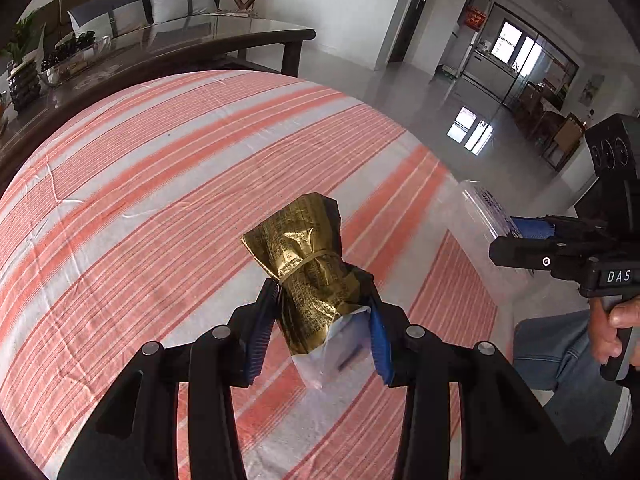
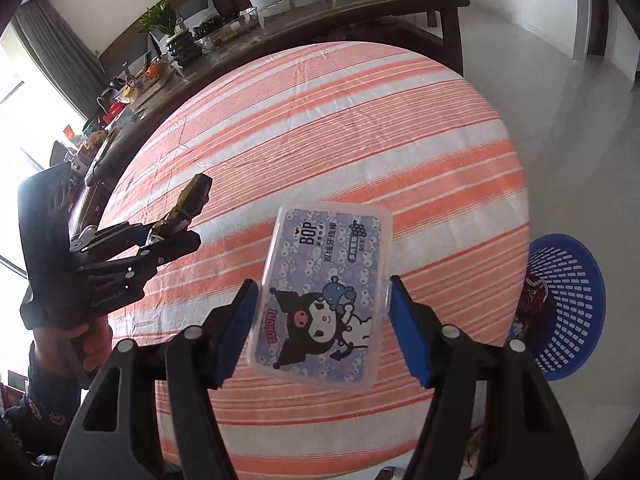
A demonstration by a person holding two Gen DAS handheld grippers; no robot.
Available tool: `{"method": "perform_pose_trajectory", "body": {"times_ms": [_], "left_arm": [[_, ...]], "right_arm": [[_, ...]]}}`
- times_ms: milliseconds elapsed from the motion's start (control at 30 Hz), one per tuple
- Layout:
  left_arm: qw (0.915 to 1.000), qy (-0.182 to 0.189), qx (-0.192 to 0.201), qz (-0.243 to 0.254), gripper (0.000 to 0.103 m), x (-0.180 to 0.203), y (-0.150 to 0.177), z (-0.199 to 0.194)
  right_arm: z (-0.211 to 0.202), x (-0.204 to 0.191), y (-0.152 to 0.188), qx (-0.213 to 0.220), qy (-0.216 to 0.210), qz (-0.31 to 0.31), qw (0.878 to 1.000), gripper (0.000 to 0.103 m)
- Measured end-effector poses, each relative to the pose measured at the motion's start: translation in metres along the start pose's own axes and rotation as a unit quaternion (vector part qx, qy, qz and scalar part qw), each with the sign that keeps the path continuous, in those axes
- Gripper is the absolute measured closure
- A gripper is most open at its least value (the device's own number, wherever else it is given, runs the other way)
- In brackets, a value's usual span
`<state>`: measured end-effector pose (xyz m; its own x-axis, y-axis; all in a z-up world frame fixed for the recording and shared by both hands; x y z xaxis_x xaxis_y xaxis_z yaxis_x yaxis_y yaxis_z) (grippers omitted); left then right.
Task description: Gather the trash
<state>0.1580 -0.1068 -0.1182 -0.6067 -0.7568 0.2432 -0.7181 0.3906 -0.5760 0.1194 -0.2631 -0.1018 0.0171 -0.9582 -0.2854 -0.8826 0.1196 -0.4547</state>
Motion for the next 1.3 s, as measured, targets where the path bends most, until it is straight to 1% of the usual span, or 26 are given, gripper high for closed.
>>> {"method": "perform_pose_trajectory", "body": {"times_ms": [67, 200, 267, 333, 400, 467, 533, 600, 767, 900, 967, 1000, 1033, 1067, 1100, 1133, 1167, 1200, 1267, 1300], "left_arm": [[0.9995, 0.023, -0.003, 0.019, 0.061, 0.030, -0.005, 0.007], [0.9957, 0.069, -0.018, 0.059, 0.061, 0.095, -0.015, 0.028], [0.9926, 0.093, -0.031, 0.073, 0.061, 0.129, -0.018, 0.043], [0.9893, 0.111, -0.047, 0.082, 0.061, 0.161, -0.022, 0.062], [0.9862, 0.119, -0.067, 0.094, 0.061, 0.193, -0.025, 0.085], [0.9841, 0.121, -0.083, 0.101, 0.061, 0.219, -0.030, 0.113], [0.9825, 0.124, -0.099, 0.097, 0.061, 0.240, -0.037, 0.143], [0.9818, 0.118, -0.113, 0.097, 0.060, 0.255, -0.043, 0.176], [0.9807, 0.101, -0.145, 0.083, 0.060, 0.271, -0.050, 0.253], [0.9789, 0.086, -0.167, 0.080, 0.059, 0.274, -0.047, 0.306], [0.9784, 0.082, -0.174, 0.077, 0.059, 0.272, -0.045, 0.327], [0.9783, 0.077, -0.177, 0.076, 0.054, 0.269, -0.042, 0.336], [0.9787, 0.072, -0.177, 0.075, 0.046, 0.267, -0.042, 0.343], [0.9790, 0.067, -0.178, 0.073, 0.041, 0.266, -0.042, 0.348], [0.9796, 0.062, -0.178, 0.071, 0.034, 0.265, -0.041, 0.348], [0.9804, 0.058, -0.175, 0.069, 0.027, 0.262, -0.041, 0.346], [0.9820, 0.054, -0.167, 0.068, 0.023, 0.261, -0.041, 0.341], [0.9842, 0.050, -0.155, 0.069, 0.017, 0.260, -0.043, 0.335], [0.9881, 0.040, -0.128, 0.076, 0.015, 0.260, -0.047, 0.319], [0.9889, 0.041, -0.118, 0.081, 0.015, 0.261, -0.049, 0.308]], "right_arm": [[-0.018, 0.024, 0.003, 0.016, 0.003, 0.018, 1.000, 0.039], [-0.051, 0.096, 0.018, 0.046, 0.042, 0.074, 0.995, 0.039], [-0.059, 0.142, 0.033, 0.046, 0.063, 0.113, 0.990, 0.039], [-0.058, 0.186, 0.050, 0.037, 0.080, 0.157, 0.984, 0.039], [-0.050, 0.227, 0.066, 0.019, 0.092, 0.198, 0.976, 0.039], [-0.042, 0.262, 0.079, 0.011, 0.101, 0.230, 0.968, 0.039], [-0.035, 0.290, 0.083, 0.012, 0.107, 0.251, 0.962, 0.039], [-0.029, 0.313, 0.082, 0.015, 0.108, 0.267, 0.958, 0.039], [-0.011, 0.356, 0.079, 0.022, 0.098, 0.299, 0.949, 0.039], [0.004, 0.380, 0.077, 0.026, 0.089, 0.326, 0.941, 0.039], [0.015, 0.393, 0.078, 0.021, 0.089, 0.341, 0.936, 0.039], [0.023, 0.399, 0.080, 0.017, 0.085, 0.349, 0.933, 0.038], [0.030, 0.405, 0.082, 0.010, 0.081, 0.358, 0.930, 0.038], [0.038, 0.411, 0.086, 0.001, 0.077, 0.364, 0.928, 0.037], [0.047, 0.414, 0.089, -0.007, 0.068, 0.366, 0.928, 0.033], [0.053, 0.415, 0.092, -0.011, 0.063, 0.367, 0.928, 0.019], [0.054, 0.416, 0.094, -0.008, 0.068, 0.365, 0.929, 0.016], [0.054, 0.416, 0.096, -0.005, 0.071, 0.362, 0.929, 0.015], [0.046, 0.416, 0.099, 0.005, 0.076, 0.361, 0.930, 0.014], [0.040, 0.416, 0.099, 0.013, 0.083, 0.360, 0.929, 0.012]]}}
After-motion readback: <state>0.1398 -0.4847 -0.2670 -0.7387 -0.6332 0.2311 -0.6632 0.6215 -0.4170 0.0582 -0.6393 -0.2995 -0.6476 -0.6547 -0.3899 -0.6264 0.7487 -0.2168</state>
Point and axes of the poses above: each gripper's, at about its wrist camera, not at the fingertips, and z roughly the way its jaws point, x to its right, y to its underside, the point moved 3 cm from there along z, roughly the way its jaws point, and after that the axes turned 3 degrees about y, right-handed, at the moved point
